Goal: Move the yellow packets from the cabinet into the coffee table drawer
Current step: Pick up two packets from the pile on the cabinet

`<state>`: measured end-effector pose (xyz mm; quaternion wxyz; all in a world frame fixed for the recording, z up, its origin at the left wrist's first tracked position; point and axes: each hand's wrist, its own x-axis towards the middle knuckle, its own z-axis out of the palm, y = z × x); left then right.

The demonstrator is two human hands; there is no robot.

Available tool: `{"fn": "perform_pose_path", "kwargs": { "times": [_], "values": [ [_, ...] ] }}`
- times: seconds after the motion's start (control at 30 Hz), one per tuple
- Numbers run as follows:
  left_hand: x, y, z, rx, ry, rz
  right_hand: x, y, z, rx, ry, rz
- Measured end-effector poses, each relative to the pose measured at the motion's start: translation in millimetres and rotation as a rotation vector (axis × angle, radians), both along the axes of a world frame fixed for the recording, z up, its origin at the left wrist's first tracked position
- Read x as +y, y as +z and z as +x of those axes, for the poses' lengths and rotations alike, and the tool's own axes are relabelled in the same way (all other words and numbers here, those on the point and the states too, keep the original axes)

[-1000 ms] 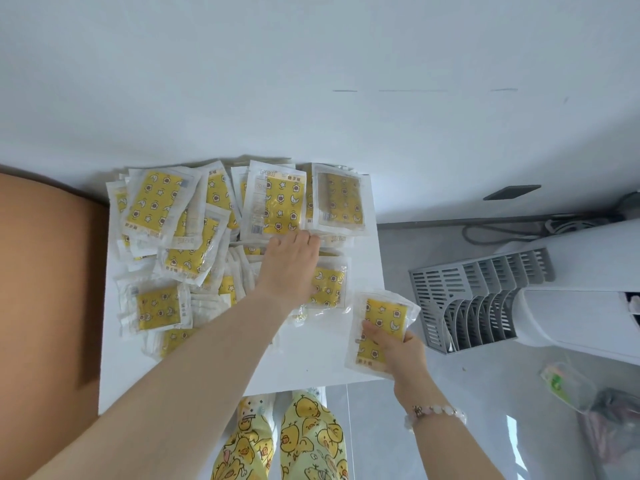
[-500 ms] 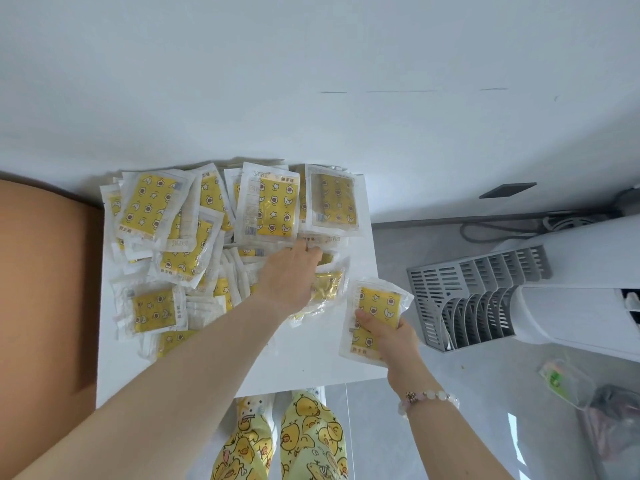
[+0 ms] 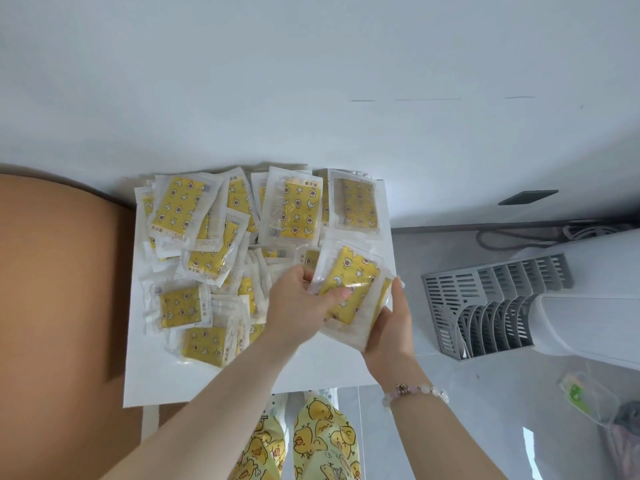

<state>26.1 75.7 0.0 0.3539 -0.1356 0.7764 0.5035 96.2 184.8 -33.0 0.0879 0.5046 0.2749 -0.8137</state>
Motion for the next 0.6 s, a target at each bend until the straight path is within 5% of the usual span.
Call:
{"fn": "perform_pose_path", "kwargs": {
  "times": [0.4,0.5,0.6],
  "values": [
    [9.3,-17.7,22.6,0.365,-0.445,-0.309,-7.0,-10.6,18.1,0.043,0.165,0.076],
    [7.3,-18.1,3.6,0.175,-0.585,-0.254,-9.5,-12.1,20.9,0.027,0.046,0.006],
    [2.5,-16.4,-21.7,-0.008,-0.443,-0.154,-3.8,-13.1,21.7,-0.056,-0.022,0.025]
  ]
}}
